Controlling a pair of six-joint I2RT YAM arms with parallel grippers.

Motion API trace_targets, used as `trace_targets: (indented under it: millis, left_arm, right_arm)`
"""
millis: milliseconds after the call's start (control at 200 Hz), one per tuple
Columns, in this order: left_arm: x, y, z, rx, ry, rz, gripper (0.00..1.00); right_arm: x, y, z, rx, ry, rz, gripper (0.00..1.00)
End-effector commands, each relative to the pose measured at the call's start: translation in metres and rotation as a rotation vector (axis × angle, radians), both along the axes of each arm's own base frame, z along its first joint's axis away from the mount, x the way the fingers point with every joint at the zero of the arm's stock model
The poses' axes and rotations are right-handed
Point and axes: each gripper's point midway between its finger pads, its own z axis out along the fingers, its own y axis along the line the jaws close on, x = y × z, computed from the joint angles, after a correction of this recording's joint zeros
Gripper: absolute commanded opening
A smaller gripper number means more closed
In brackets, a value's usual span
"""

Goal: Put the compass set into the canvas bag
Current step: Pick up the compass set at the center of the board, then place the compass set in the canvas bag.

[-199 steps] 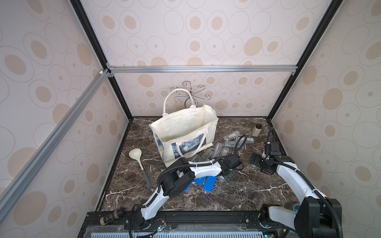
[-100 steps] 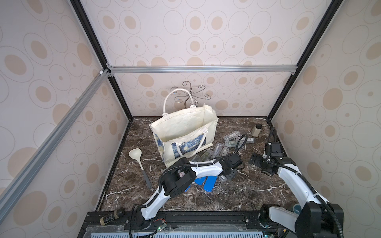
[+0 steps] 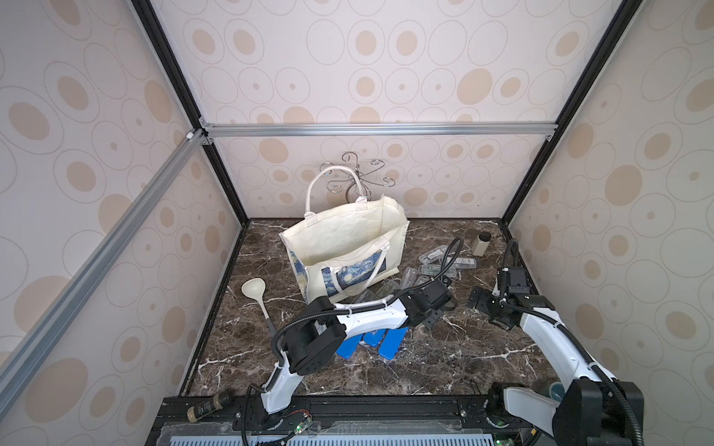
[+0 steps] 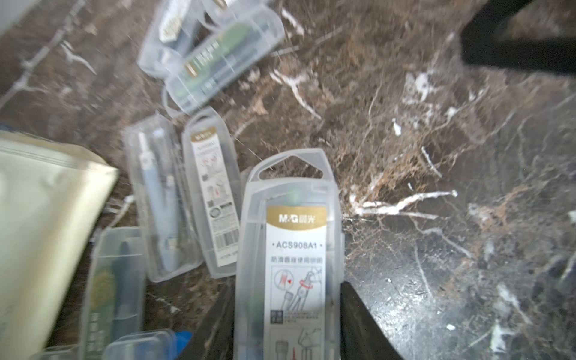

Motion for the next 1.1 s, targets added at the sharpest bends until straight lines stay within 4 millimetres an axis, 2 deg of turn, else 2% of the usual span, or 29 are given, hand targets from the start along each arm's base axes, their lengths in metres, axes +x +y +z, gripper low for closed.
trace_targets:
  millis: [0,145,315,440,615,870,945,1096]
  left_arm:
    - [0.013,-0.001,0.068,-0.045,-0.15,0.006,0.37]
    - [0.023,0.007,0.122,-0.055,-0.268,0.02,0.37]
    - [0.042,0.029,0.179,0.01,-0.437,0.086,0.37]
    - [0.061,0.057,0.211,0.074,-0.524,0.179,0.37]
    - [0.086,0.106,0.241,0.091,-0.569,0.283,0.37]
    - [0.127,0.2,0.265,0.111,-0.604,0.447,0.37]
    - [0.135,0.223,0.261,0.135,-0.599,0.469,0.37]
    - [0.147,0.257,0.23,0.205,-0.564,0.505,0.38]
  right_arm:
    - [-0.004,-0.003,-0.004,-0.011,0.014,-0.001,1.0]
    - [-0.003,-0.002,-0.005,-0.005,0.012,0.004,1.0]
    - [-0.002,-0.001,-0.006,0.0,0.015,0.007,1.0]
    - [-0.002,0.0,-0.005,0.002,0.011,0.01,1.0]
    - [-0.001,0.0,-0.004,0.003,0.007,0.016,1.0]
    - [0.001,0.002,-0.004,0.009,0.012,0.023,1.0]
    - [0.001,0.002,-0.005,0.012,0.017,0.024,1.0]
    - [0.002,0.004,-0.007,0.02,0.027,0.026,1.0]
